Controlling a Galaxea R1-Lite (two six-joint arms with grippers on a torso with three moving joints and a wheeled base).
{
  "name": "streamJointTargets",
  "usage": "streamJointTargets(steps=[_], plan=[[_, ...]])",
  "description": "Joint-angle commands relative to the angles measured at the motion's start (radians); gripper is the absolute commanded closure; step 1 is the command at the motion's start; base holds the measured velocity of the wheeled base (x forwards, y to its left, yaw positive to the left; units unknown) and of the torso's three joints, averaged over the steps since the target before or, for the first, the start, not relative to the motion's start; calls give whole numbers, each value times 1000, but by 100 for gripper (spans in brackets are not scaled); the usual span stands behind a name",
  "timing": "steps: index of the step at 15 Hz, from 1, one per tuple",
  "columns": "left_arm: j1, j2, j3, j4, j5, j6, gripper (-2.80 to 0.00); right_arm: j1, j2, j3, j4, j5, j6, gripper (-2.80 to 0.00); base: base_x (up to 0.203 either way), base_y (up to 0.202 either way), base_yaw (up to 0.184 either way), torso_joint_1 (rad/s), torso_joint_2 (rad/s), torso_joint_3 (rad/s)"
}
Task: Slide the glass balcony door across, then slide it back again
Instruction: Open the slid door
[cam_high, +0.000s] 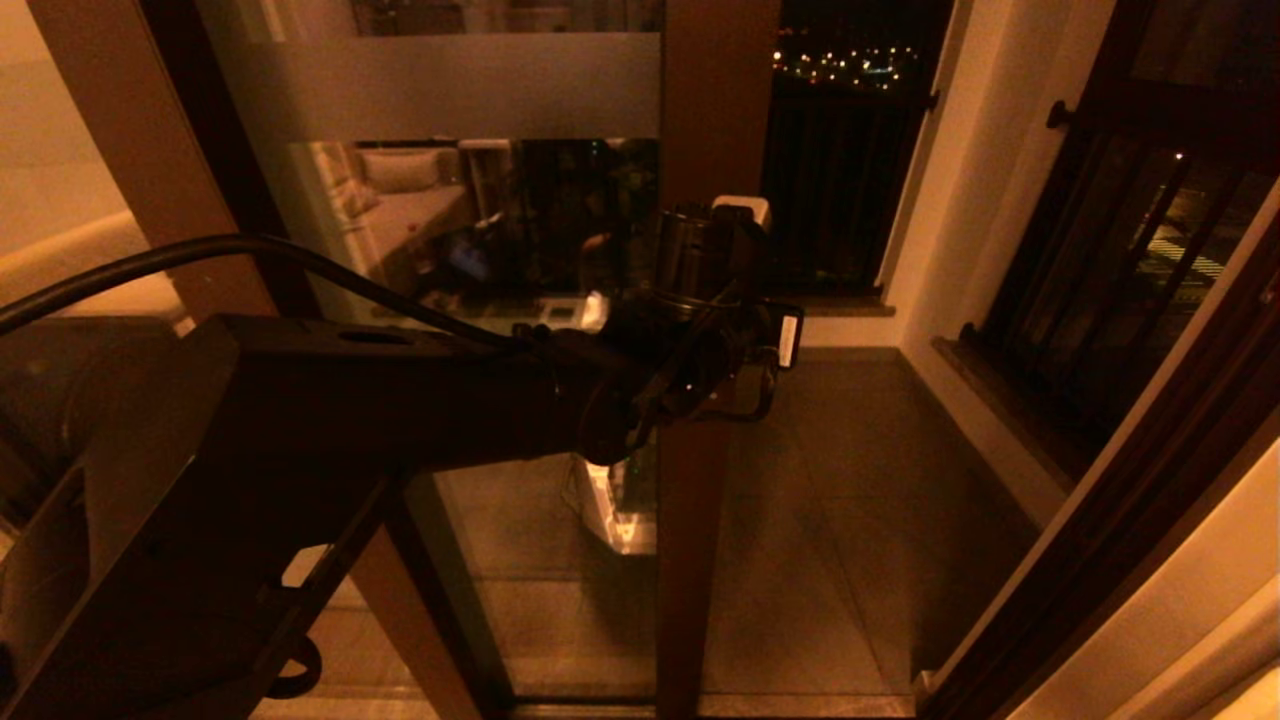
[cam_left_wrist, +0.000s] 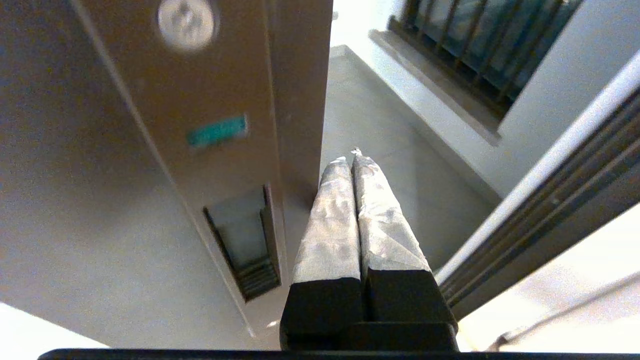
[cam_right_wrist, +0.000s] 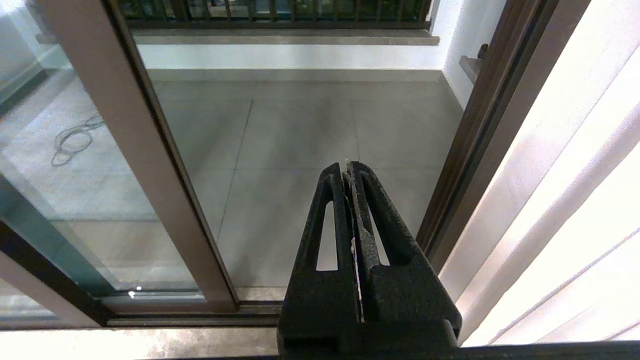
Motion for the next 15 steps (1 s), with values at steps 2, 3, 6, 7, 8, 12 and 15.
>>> streamJointTargets(steps=[2,3,6,7,8,12,15], plan=[[2,-30,30,-5,6,-1,0,0,1,0,0,0,-1,0,0,0,0,0,0,0],[3,-39,48,-5,6,-1,0,0,1,0,0,0,-1,0,0,0,0,0,0,0],[28,-52,76,-2,26,-2,0,0,1,0,0,0,-1,0,0,0,0,0,0,0],[38,-52,76,1,45,-2,0,0,1,0,0,0,-1,0,0,0,0,0,0,0],[50,-52,77,1,53,-2,0,-1,1,0,0,0,-1,0,0,0,0,0,0,0],[72,-67,88,1,55,-2,0,0,1,0,0,0,-1,0,0,0,0,0,0,0],[79,-77,104,3,57,-1,0,0,1,0,0,0,-1,0,0,0,0,0,0,0]])
